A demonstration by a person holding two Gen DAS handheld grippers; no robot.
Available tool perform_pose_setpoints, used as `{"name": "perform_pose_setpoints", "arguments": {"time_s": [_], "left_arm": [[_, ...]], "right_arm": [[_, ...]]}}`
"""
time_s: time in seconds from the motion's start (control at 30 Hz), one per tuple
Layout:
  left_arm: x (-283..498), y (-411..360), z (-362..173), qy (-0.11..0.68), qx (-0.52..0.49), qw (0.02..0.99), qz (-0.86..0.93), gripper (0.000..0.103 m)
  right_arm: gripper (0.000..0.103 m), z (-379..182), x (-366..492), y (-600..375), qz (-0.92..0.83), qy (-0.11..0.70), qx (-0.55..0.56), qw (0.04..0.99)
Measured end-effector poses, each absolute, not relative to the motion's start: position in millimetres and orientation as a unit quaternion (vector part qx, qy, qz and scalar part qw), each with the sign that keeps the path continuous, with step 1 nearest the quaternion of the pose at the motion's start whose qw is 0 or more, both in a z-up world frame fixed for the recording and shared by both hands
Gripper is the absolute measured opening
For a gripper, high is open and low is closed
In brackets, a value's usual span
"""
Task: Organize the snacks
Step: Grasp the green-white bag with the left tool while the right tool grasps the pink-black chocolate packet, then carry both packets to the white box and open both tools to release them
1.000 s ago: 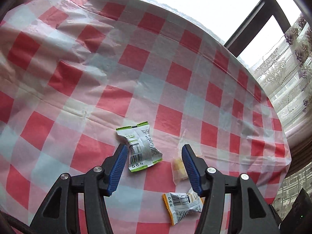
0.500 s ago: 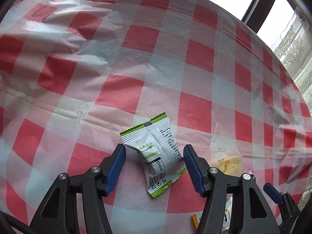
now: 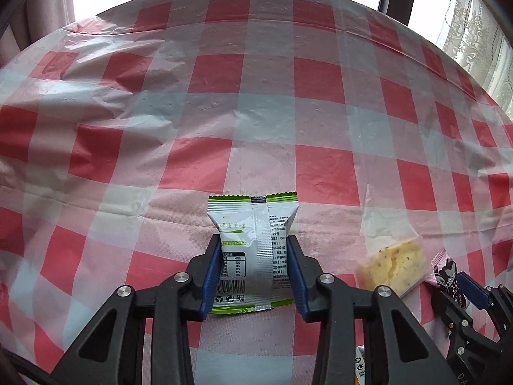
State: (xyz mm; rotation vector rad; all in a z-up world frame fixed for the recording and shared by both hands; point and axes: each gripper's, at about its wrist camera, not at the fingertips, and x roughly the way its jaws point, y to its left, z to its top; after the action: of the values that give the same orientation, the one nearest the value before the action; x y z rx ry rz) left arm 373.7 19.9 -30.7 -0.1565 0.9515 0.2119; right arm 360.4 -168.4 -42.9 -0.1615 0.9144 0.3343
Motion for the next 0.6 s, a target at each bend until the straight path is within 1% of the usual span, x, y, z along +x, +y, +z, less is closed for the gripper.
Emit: {"name": "perform_pose_setpoints", "arguments": {"time_s": [0.03,0.1,0.43,0.53,0.6], "left_arm": [[372.4,17.3,-30.6,0.456,-0.07,0.881,0.102,0.039],[367.5,15.3,-29.8,0.456,-0.069,0.882,0.101,0.039],[335.3,16.2,-14.6,0.438,-0.084,0.889,0.102,0.037],[326.3,17.9,-6.3,0.427,-0.087,0.895,0.096,0.037],[318.1,11.9,-0.1,0.419,-0.085,0.9,0.089,0.037]], "right_arm": [[0.034,-42.4,359.3,-168.2,0.161,0.437,-0.078,0.881],[0.032,-42.2,356.9,-168.3,0.159,0.434,-0.08,0.883],[0.029,-41.2,342.3,-176.5,0.142,0.434,-0.08,0.886],[0.024,-39.3,334.5,-183.4,0.136,0.436,-0.074,0.887],[0.023,-37.7,329.3,-188.5,0.133,0.439,-0.068,0.886]]}}
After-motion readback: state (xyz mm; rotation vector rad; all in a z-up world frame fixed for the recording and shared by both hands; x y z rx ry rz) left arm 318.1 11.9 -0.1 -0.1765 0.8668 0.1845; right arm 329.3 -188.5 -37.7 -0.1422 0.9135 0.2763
